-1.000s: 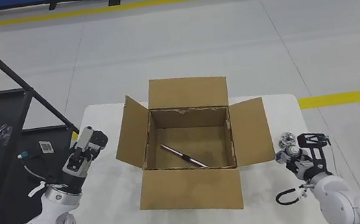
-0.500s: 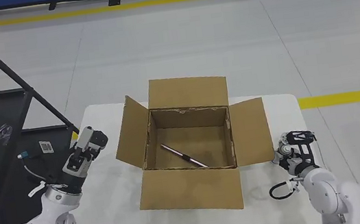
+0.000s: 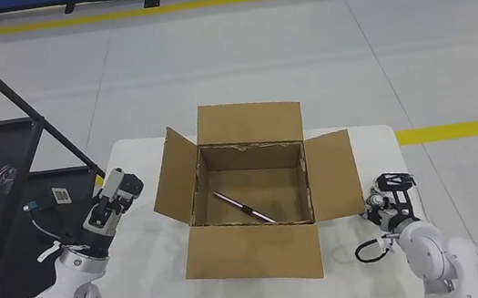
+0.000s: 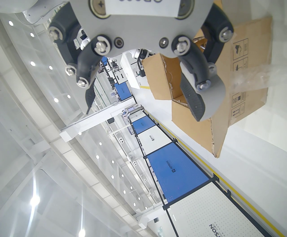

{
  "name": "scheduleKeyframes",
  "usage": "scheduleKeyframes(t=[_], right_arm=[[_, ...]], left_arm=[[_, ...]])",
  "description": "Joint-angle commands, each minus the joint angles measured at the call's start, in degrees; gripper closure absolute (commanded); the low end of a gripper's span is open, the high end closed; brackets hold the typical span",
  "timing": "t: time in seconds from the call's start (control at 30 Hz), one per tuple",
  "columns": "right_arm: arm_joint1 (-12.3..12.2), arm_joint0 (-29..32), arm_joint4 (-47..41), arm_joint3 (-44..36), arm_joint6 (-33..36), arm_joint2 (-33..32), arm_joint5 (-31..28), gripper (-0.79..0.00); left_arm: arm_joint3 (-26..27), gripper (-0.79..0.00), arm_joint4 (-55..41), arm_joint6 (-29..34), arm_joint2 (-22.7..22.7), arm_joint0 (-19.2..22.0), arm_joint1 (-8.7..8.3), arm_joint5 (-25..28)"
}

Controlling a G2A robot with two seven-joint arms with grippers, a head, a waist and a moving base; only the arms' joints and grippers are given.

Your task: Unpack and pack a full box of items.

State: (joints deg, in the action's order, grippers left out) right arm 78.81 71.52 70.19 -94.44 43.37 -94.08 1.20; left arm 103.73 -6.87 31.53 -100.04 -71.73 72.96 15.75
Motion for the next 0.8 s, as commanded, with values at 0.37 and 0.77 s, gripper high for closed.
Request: scheduleKeyframes(t=[0.37,0.77], right_arm=[[-0.7,-0.7,3.7,-17.4,0.4,-3.4,9.1,-0.785],[0.0,-25.2,3.1,-10.3,15.3,18.0,-5.1,-0.785]], left_arm=[[0.0,-0.785,0.0,0.0,0.0,0.0,0.0,0.0],[0.8,-0.785,-0.6,-2.1,-1.7,-1.9,-0.33,0.6]])
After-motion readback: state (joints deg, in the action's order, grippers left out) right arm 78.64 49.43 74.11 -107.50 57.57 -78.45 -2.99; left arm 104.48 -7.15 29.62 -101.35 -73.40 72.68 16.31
